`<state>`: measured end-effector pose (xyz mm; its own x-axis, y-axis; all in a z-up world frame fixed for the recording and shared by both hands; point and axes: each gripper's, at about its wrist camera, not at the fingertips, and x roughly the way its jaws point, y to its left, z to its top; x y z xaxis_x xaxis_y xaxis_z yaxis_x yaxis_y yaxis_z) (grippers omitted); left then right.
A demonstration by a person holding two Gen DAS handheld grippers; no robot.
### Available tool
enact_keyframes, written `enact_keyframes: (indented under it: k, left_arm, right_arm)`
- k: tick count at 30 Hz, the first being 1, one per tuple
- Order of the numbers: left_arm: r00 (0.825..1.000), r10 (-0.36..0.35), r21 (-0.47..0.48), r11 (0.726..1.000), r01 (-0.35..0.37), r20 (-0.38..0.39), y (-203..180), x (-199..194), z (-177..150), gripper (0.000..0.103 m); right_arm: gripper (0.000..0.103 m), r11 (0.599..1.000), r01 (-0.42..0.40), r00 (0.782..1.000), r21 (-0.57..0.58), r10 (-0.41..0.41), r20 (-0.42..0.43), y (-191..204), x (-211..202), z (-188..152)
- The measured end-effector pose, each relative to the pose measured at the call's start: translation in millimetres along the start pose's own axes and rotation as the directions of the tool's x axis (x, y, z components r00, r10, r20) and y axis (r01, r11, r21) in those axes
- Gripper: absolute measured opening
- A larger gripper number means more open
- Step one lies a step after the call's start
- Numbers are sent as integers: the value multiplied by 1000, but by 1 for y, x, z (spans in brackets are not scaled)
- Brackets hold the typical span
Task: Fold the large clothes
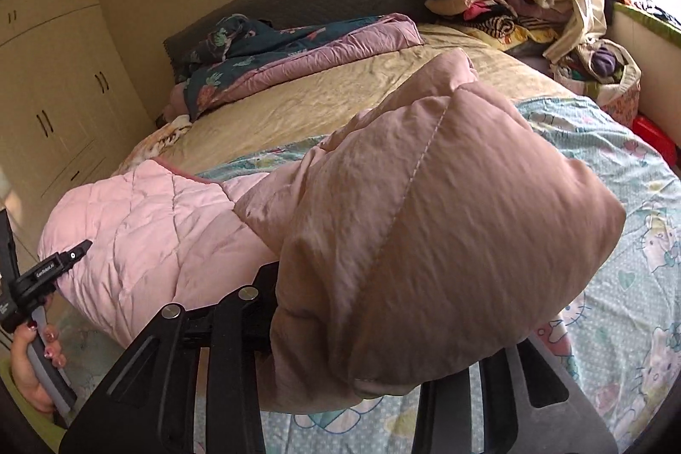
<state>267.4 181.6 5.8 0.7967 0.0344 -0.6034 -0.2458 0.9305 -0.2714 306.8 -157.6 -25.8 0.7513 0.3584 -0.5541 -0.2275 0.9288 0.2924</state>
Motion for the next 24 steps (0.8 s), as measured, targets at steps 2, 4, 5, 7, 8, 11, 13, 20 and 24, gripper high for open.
enact_keyframes:
  k: [2,4,5,7,8,11,13,20,24]
  left_arm:
    - [1000,0,6,1000,0,6,-1,-11,-5,29]
    - [1000,1,10,1000,-1,4,-1,-20,-9,29]
    - [1000,3,13,1000,-3,2,0,-24,-13,29]
    - [1000,4,12,1000,-4,-4,3,-30,-18,29]
    - [1000,4,12,1000,-4,-6,4,-33,-21,29]
    - [1000,6,16,1000,-6,-10,7,-43,-31,29]
    - [1000,5,15,1000,-5,-10,11,-50,-37,29]
    - [1000,10,21,1000,-9,-19,21,-68,-61,29]
    - [1000,1,18,1000,-1,-11,28,-76,-72,29]
  right_arm:
    - [33,1000,3,1000,-4,-3,-2,1,-9,-6]
    - [33,1000,6,1000,-7,-6,-3,2,-19,-14]
    - [33,1000,7,1000,-7,-7,-5,2,-23,-18]
    - [33,1000,9,1000,-5,-9,-10,2,-31,-27]
    - [33,1000,12,1000,-8,-12,-15,2,-35,-31]
    - [33,1000,23,999,-9,-23,-28,6,-46,-40]
    - [33,1000,25,999,-8,-26,-30,9,-53,-46]
    - [33,999,33,998,-21,-34,-44,17,-70,-68]
    - [33,999,29,998,-29,-31,-45,18,-79,-83]
